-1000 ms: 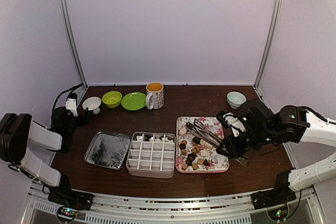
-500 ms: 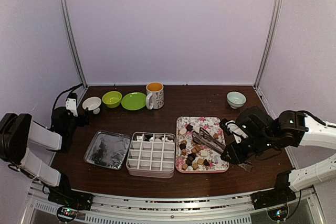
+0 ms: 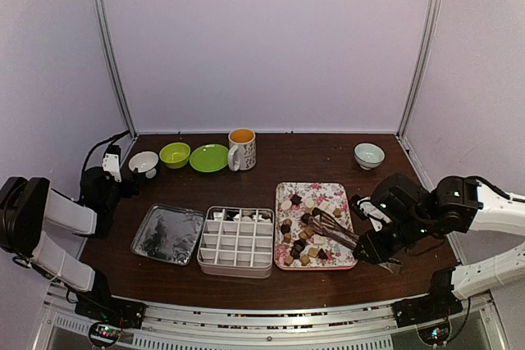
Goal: Pack the chocolate
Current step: Pick up the fake chocolate from the plate.
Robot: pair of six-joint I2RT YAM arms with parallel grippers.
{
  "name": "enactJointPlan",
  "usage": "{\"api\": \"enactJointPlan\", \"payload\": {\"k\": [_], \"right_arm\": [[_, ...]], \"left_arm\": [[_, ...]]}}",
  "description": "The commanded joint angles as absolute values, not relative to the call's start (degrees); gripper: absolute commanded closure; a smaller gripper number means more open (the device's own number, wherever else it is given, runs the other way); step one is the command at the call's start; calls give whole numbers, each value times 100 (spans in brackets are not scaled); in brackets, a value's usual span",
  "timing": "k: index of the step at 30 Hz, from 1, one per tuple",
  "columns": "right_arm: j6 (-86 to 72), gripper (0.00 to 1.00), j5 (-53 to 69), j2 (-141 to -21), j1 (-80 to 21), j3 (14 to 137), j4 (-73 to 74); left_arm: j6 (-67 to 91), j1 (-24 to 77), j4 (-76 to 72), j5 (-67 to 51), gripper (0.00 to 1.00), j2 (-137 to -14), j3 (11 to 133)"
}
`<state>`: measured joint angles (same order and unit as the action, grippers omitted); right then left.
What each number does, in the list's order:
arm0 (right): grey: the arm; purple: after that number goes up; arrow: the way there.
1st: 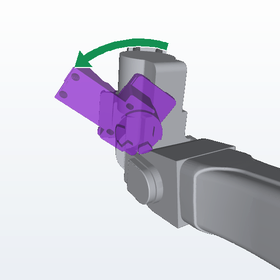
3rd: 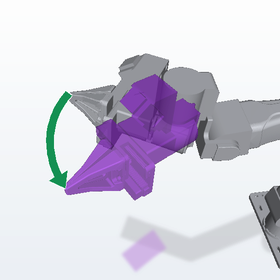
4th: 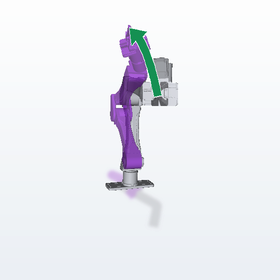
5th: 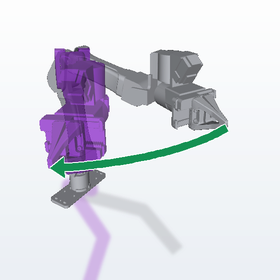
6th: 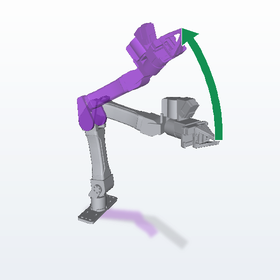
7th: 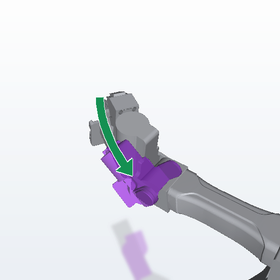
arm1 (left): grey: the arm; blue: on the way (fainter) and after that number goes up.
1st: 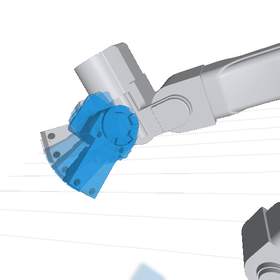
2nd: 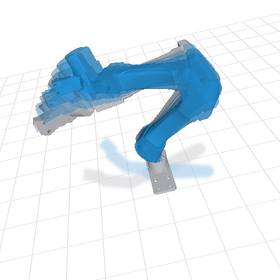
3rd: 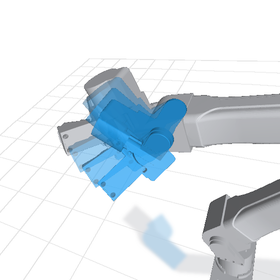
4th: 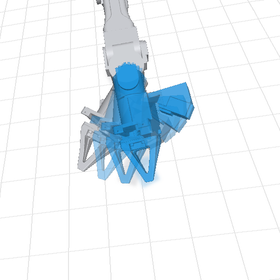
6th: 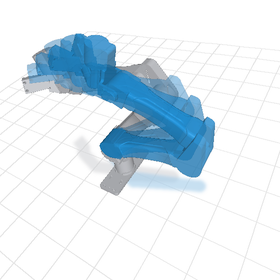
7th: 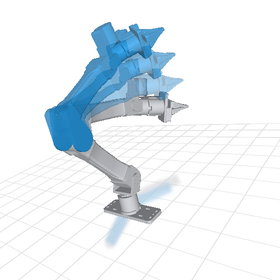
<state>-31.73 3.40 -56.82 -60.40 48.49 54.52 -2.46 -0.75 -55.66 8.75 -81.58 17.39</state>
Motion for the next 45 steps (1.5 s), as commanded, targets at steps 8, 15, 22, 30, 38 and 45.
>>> {"api": "enactJointPlan", "payload": {"k": [8, 15, 22, 30, 38, 45], "right_arm": [[-3281, 66, 408, -5577, -6023, 4668, 5785], [-3282, 66, 439, -5599, -6029, 4642, 5616], [-3287, 66, 503, -5533, -6021, 4515, 5757], [-3362, 66, 411, -5486, -6021, 4471, 6179], [-3336, 65, 657, -5458, -6033, 4584, 6217], [-3347, 65, 851, -5158, -6057, 4765, 6268]], "left_arm": [[-211, -114, -5867, 885, 2, -8165, 1863], [-209, -112, -5864, 887, 2, -8165, 1864], [-210, -113, -5865, 883, 2, -8165, 1863], [-211, -114, -5871, 885, 2, -8165, 1868], [-211, -113, -5865, 888, 2, -8165, 1863], [-211, -110, -5871, 888, 2, -8164, 1863]]}}
